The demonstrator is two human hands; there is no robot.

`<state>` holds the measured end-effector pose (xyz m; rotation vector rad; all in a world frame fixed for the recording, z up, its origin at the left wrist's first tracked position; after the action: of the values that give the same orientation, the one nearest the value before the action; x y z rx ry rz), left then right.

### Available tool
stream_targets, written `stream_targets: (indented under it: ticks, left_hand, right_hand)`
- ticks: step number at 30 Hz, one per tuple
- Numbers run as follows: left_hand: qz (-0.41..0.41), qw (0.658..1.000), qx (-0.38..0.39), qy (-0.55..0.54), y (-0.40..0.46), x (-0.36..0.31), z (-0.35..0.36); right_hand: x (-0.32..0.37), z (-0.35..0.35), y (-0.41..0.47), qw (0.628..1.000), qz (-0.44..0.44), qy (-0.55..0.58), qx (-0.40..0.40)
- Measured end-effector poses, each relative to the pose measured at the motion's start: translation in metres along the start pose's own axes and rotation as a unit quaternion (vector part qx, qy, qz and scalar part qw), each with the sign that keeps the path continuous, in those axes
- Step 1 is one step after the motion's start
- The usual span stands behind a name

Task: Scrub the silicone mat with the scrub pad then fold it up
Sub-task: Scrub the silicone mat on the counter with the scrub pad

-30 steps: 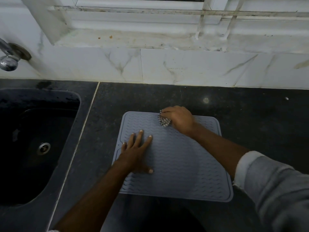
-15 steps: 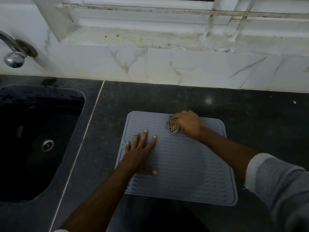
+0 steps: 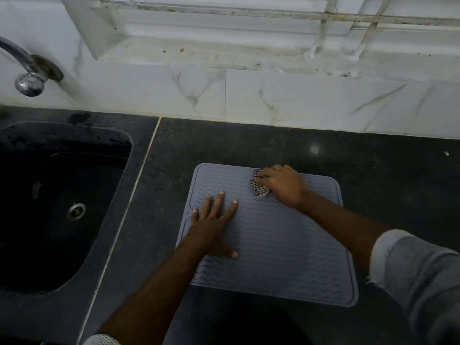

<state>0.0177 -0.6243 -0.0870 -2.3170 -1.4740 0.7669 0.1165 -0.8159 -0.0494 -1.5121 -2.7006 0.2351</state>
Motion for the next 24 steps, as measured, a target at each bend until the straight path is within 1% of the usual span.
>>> stream_targets:
  ticks: [2,4,6,9,11,16,24]
  left_hand:
    - [-0.003,1.0,0.002,0.003,-0.001,0.0,-0.001]
    - [-0.005,1.0,0.006,0.005,-0.001,-0.001,-0.002]
    - [-0.008,1.0,0.009,0.003,-0.001,-0.002,-0.003]
    - [-0.009,1.0,0.01,0.003,-0.001,-0.003,-0.003]
    - [-0.006,1.0,0.006,0.001,0.0,-0.002,-0.001]
    - [0.004,1.0,-0.009,-0.005,0.0,0.0,0.001]
    - [-0.006,1.0,-0.019,0.002,-0.003,-0.002,-0.001]
  right_hand:
    - [0.009,-0.009,0.014,1.0,0.018,0.007,0.001]
    - [0.026,-0.017,0.031,0.999,0.016,0.03,-0.025]
    - [0.048,-0.021,0.045,0.999,-0.01,0.024,-0.036]
    - [0.07,-0.01,0.05,0.998,-0.049,-0.021,-0.025]
    - [0.059,-0.002,0.038,0.998,-0.042,-0.026,-0.031]
    - [0.008,0.011,-0.003,1.0,-0.01,-0.023,-0.019]
    - [0.008,0.006,-0.01,1.0,0.014,-0.016,-0.014]
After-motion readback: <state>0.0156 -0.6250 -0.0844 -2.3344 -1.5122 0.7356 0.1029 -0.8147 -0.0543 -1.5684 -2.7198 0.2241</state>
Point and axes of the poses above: each hand's wrist, its own y-axis towards the middle knuckle, its own z-axis out of the palm, x = y × z, the point moved 4 cm from there along y, towards the middle knuckle, and after that the axes turned 5 degrees about z, right-handed, at the moved point
